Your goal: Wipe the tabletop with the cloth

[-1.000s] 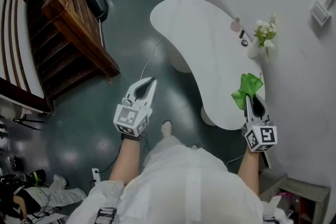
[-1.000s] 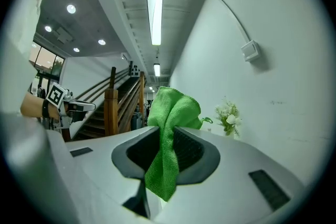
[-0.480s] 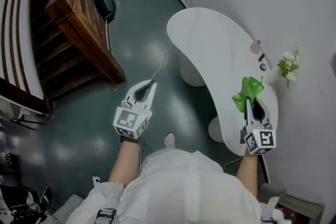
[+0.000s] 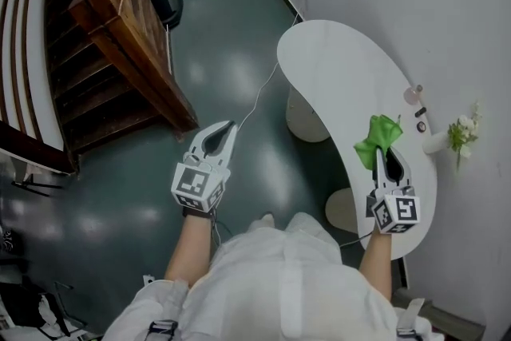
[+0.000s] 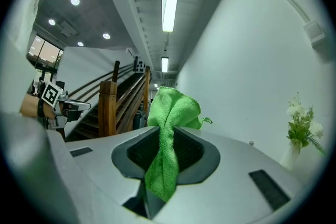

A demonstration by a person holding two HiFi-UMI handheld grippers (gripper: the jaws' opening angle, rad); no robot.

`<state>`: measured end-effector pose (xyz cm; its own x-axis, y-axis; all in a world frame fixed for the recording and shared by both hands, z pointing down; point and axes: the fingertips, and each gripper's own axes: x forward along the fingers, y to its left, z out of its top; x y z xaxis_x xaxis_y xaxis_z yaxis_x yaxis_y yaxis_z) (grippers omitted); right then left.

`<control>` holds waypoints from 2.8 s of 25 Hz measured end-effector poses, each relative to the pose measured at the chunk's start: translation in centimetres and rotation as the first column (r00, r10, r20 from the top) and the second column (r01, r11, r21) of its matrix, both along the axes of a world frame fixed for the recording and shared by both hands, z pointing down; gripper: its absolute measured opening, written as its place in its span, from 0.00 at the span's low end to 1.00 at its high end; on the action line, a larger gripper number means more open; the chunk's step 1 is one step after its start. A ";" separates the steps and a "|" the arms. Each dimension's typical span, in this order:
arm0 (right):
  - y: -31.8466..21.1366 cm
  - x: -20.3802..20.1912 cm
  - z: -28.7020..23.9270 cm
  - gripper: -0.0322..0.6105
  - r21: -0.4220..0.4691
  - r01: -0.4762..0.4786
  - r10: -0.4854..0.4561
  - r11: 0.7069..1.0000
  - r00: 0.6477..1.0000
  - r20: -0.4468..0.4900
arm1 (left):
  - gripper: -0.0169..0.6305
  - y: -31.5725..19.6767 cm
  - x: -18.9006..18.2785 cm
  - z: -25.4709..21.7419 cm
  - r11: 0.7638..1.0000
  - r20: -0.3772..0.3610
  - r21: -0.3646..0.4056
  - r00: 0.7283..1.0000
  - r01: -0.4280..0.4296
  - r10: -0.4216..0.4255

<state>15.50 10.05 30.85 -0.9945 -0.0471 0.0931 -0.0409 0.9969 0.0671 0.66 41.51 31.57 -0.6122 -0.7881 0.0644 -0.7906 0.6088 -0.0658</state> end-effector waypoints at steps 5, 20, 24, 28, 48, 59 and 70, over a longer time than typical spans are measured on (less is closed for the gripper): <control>-0.1 -4.6 0.7 0.17 0.006 0.019 -0.019 1.000 1.000 -0.022 | 0.06 -0.3 -3.4 1.1 1.000 -0.021 0.006 1.000 0.000 0.000; -7.6 -24.9 1.9 0.17 -0.037 0.028 -0.030 0.999 0.998 -0.053 | 0.06 -10.5 -23.3 0.0 0.998 -0.026 -0.030 0.998 -0.063 0.062; -10.2 -28.3 2.6 0.17 -0.047 0.011 -0.015 0.999 0.997 -0.074 | 0.06 -15.9 -27.6 -0.2 0.990 -0.023 -0.031 0.991 -0.136 0.135; -12.9 -31.1 3.2 0.17 -0.058 -0.036 0.030 0.998 0.996 -0.089 | 0.06 -21.5 -31.2 -0.6 0.970 -0.010 -0.039 0.971 -0.239 0.239; -26.4 -37.8 9.4 0.17 -0.048 -0.580 0.550 0.813 0.792 -0.266 | 0.06 -46.6 -48.6 3.1 0.626 -0.024 -0.130 0.634 -0.769 0.773; -34.9 -34.0 16.6 0.17 -0.083 -0.675 0.585 0.733 0.688 -0.429 | 0.06 -53.9 -46.8 6.3 0.572 -0.074 -0.179 0.591 -0.801 0.804; -44.0 -33.2 24.8 0.17 -0.075 -0.746 0.556 0.662 0.556 -0.618 | 0.06 -56.7 -46.7 10.1 0.630 -0.133 -0.212 0.661 -0.747 0.739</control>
<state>-17.74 -33.94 55.64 -0.4831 -0.5373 0.6913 -0.7417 0.6707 0.0029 -46.04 -15.15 41.70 0.1799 -0.9332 0.3110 -0.9724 -0.2165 -0.0873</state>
